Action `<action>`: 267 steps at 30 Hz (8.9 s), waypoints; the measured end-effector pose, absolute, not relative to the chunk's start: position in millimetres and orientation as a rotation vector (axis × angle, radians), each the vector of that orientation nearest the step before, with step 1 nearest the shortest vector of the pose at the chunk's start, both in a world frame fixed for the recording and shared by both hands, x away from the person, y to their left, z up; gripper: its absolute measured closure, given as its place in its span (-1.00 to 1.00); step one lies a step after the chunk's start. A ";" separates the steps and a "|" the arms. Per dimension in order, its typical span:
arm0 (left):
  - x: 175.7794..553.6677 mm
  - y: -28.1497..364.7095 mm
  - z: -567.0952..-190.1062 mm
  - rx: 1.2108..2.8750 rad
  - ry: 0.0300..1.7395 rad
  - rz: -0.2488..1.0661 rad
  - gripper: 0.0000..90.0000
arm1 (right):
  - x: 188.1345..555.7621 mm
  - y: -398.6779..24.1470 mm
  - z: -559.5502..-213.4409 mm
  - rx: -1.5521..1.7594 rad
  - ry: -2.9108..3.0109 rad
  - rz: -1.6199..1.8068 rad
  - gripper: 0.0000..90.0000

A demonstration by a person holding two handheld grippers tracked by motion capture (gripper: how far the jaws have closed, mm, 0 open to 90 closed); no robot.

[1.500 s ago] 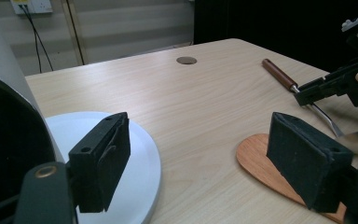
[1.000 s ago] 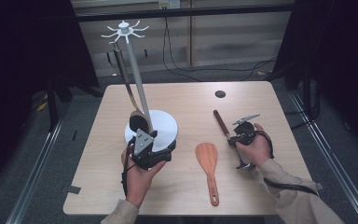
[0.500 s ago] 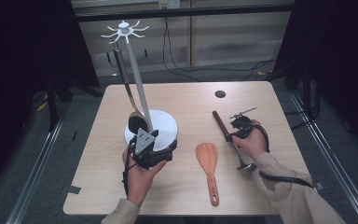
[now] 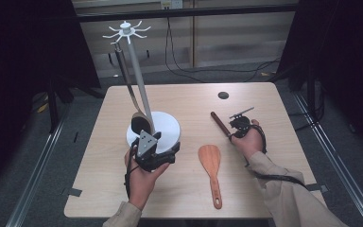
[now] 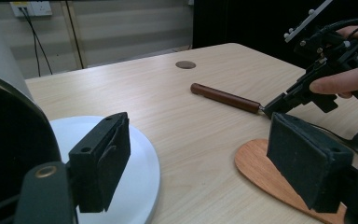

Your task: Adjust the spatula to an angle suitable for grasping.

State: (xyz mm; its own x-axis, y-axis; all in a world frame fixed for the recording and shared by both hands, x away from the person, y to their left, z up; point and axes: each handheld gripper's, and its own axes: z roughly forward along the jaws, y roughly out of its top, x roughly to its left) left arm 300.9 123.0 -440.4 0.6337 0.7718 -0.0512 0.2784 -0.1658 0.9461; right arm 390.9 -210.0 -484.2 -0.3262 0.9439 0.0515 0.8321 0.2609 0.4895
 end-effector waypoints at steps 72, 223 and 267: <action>323.1 -4.3 -435.5 1.596 0.916 -0.032 0.74 | 305.7 -200.9 -404.5 1.213 1.944 1.585 0.91; 338.0 161.3 -333.9 1.444 0.749 0.244 0.89 | 321.0 -209.7 -442.3 1.149 2.120 1.416 -0.81; 351.5 175.9 -340.9 1.342 0.821 0.235 0.87 | 321.9 -208.7 -445.0 1.144 2.144 1.412 -0.81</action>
